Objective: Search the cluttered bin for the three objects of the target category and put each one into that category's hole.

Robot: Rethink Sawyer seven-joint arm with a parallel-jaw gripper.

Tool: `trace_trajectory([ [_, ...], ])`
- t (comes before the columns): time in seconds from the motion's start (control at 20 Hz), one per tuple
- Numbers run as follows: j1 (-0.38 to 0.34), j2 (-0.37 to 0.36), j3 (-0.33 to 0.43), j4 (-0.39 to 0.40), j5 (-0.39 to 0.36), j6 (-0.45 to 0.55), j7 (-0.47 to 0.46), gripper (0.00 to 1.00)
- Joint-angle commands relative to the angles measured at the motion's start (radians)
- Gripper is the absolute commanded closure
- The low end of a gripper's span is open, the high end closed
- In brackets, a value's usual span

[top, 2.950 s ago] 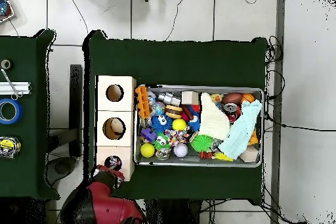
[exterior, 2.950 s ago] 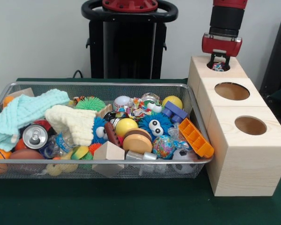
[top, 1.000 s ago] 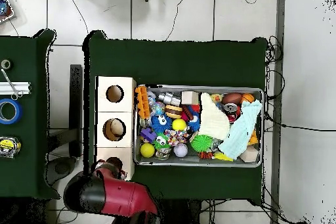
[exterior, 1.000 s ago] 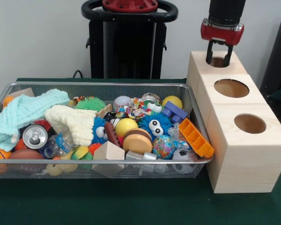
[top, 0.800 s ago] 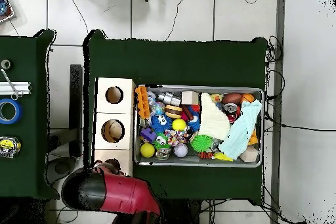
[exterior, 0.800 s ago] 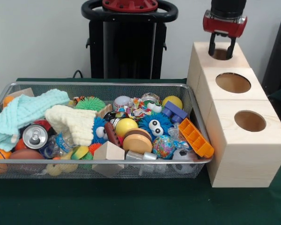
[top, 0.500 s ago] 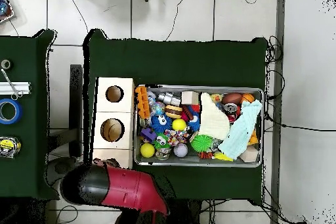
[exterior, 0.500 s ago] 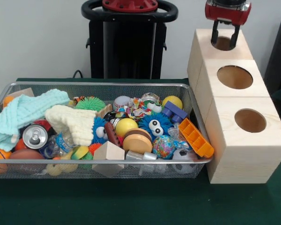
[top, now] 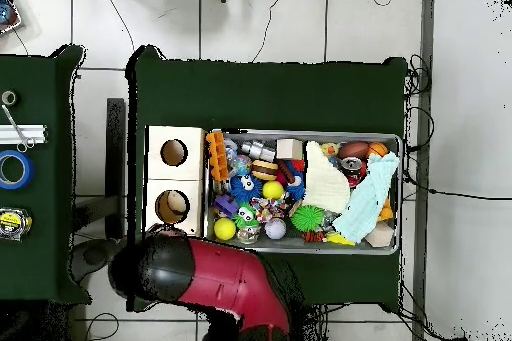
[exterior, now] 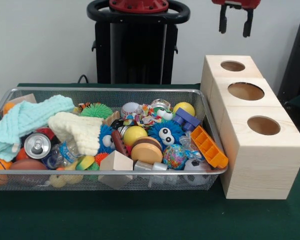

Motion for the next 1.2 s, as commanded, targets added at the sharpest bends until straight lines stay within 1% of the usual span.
trace_trajectory([
  [0.05, -0.054, 0.036, 0.058, -0.029, -0.055, -0.053, 0.027, 0.00],
  [0.35, -0.064, 0.028, 0.056, -0.071, -0.062, 0.021, 0.032, 0.00],
  [0.5, -0.067, 0.032, 0.059, -0.075, -0.064, 0.015, 0.028, 0.00],
  [0.7, -0.072, 0.023, 0.042, -0.084, -0.091, 0.017, 0.012, 0.00],
  [0.85, -0.084, 0.002, 0.030, -0.071, -0.117, 0.000, -0.006, 0.00],
  [0.95, -0.084, -0.015, 0.022, -0.078, -0.131, 0.025, -0.003, 0.00],
  [1.05, -0.091, -0.025, 0.023, -0.082, -0.141, 0.040, -0.004, 0.00],
  [1.2, -0.116, -0.024, 0.037, -0.075, -0.146, 0.021, -0.021, 0.00],
])
